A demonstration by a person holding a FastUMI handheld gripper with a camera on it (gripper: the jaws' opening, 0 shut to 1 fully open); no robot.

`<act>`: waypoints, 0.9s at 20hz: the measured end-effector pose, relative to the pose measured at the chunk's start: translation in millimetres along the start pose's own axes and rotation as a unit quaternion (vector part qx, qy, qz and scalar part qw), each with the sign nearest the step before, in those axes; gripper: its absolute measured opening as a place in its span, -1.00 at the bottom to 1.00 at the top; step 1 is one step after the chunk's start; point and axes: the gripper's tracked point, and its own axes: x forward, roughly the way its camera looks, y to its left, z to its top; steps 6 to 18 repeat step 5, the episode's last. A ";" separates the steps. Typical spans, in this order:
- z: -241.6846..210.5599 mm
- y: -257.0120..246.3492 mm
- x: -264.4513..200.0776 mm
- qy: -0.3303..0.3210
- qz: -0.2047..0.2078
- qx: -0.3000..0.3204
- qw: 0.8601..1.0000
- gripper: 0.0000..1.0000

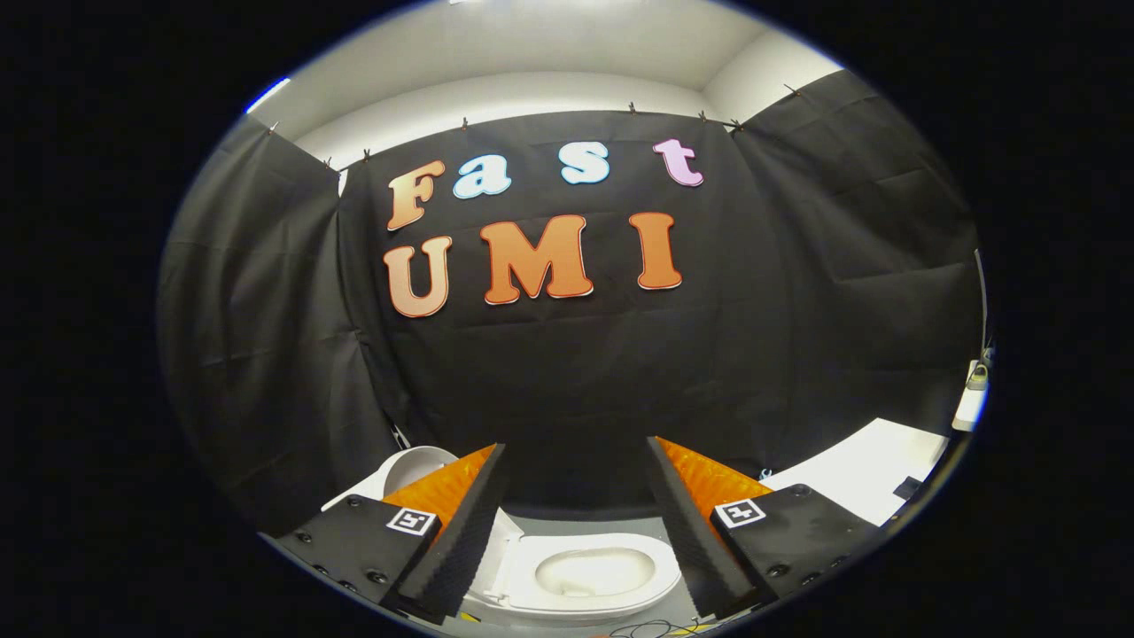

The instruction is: Open the toilet lid.

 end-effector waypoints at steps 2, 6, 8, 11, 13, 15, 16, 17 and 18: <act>-0.3 -0.2 1.4 0.001 0.000 0.000 1.000 0.97; 0.3 -0.9 2.0 0.001 -0.001 0.002 1.000 0.97; 0.3 -0.9 2.0 0.001 -0.001 0.002 1.000 0.97; 0.3 -0.9 2.0 0.001 -0.001 0.002 1.000 0.97; 0.3 -0.9 2.0 0.001 -0.001 0.002 1.000 0.97; 0.3 -0.9 2.0 0.001 -0.001 0.002 1.000 0.97; 0.3 -0.9 2.0 0.001 -0.001 0.002 1.000 0.97; 0.3 -0.9 2.0 0.001 -0.001 0.002 1.000 0.97; 0.3 -0.9 2.0 0.001 -0.001 0.002 1.000 0.97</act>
